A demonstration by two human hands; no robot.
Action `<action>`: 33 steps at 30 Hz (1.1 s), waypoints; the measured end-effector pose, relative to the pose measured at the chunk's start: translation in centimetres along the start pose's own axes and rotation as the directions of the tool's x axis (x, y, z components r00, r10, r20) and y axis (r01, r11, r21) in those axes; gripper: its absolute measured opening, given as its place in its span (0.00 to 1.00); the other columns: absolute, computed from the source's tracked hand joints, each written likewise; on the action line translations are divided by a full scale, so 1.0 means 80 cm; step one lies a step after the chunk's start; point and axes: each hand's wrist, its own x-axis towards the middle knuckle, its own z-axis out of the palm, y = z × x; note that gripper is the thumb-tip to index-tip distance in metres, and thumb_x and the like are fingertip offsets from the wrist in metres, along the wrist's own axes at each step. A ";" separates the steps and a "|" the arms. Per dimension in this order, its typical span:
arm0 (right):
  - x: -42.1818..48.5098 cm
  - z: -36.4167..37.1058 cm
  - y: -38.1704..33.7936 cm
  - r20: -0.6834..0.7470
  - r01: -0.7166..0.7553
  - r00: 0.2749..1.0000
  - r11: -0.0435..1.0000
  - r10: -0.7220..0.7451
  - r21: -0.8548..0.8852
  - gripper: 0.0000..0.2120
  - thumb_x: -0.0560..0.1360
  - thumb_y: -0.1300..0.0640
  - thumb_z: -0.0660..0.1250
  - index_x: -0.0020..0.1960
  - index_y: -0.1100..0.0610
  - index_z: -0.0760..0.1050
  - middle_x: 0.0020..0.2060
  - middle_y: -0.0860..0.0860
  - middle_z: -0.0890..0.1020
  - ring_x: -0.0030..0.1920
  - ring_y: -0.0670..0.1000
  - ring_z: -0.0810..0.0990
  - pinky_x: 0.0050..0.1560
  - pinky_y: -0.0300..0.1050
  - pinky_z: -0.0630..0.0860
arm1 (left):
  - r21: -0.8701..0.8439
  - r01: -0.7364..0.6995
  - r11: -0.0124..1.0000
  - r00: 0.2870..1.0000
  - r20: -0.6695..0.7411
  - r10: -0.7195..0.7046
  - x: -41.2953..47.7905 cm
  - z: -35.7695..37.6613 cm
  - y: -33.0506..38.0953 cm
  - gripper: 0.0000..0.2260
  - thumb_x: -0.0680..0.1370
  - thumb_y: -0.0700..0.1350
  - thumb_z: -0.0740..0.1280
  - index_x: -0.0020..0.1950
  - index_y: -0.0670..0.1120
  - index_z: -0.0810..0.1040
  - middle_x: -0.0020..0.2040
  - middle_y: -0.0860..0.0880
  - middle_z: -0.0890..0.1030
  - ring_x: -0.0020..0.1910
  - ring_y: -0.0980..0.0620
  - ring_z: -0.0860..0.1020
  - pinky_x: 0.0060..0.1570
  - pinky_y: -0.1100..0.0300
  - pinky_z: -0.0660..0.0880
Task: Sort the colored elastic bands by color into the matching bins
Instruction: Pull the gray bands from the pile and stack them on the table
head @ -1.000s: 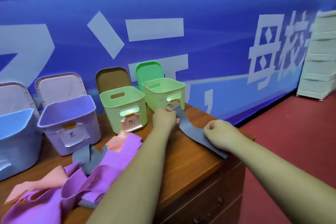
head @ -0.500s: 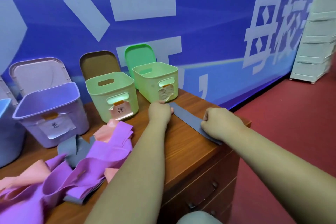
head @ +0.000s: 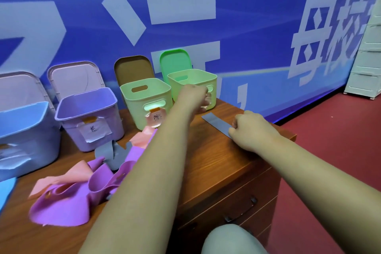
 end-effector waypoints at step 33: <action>-0.018 0.137 -0.252 -0.103 0.528 0.825 0.693 -0.556 0.492 0.09 0.81 0.52 0.67 0.58 0.48 0.84 0.56 0.42 0.84 0.58 0.43 0.78 0.60 0.41 0.72 | 0.568 0.194 0.800 0.913 -0.403 0.065 -0.102 -0.324 -0.180 0.17 0.72 0.40 0.72 0.61 0.47 0.81 0.56 0.44 0.84 0.58 0.43 0.81 0.52 0.58 0.73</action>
